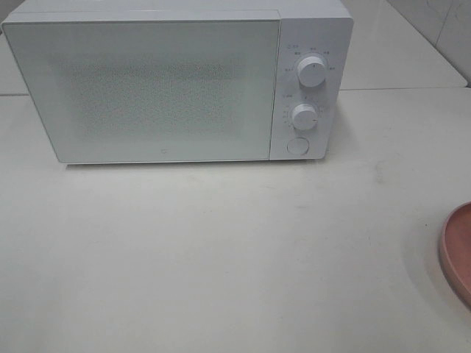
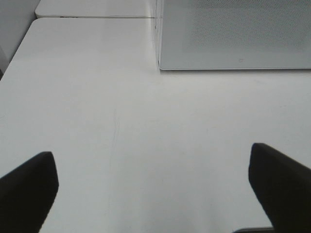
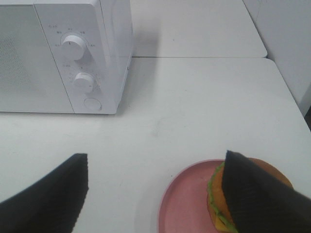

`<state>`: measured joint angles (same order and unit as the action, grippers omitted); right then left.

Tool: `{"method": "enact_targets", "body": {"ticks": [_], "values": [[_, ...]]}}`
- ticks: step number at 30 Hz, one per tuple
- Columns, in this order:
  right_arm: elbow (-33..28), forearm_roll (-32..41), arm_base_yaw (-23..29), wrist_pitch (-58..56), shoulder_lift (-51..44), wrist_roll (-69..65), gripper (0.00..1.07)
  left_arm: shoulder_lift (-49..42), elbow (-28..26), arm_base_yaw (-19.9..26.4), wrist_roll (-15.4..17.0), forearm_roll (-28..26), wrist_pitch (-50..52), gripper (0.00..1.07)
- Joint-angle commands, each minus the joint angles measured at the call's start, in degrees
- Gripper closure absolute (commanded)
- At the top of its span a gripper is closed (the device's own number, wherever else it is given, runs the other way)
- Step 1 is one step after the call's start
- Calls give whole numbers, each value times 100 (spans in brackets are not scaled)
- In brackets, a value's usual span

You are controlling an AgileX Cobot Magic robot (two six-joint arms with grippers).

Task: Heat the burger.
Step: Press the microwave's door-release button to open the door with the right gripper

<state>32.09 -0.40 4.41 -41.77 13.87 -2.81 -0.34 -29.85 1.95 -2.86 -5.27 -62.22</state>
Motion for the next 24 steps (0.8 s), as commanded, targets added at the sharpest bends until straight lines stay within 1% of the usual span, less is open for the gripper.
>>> {"method": "enact_targets", "body": {"ticks": [1,3,12,16,18,20,23,24], "values": [[40,-6,-17,321,143,17,32,-132,17,-34,11,-17,86,7],[40,-11,-17,590,355,17,32,-132,17,-34,11,-17,86,7],[40,-11,-17,1100,1100,17,32,-132,17,-34,11,-17,86,7],[40,-11,-17,1501,1621,17,32,-132,17,-34,11,-17,86,7],[40,-11,-17,1593,1707,17,32,-132,17,-34,11,-17,86,7],[40,-6,-17,1937,2114,17,32,-132,17,-34,11,-17,86,7],[40,-6,-17,2011,2212,17,32,-132,17,-34,11,-17,86,7],[40,-6,-17,2143,2389,17,32,-132,17,-34,11,-17,86,7]]}}
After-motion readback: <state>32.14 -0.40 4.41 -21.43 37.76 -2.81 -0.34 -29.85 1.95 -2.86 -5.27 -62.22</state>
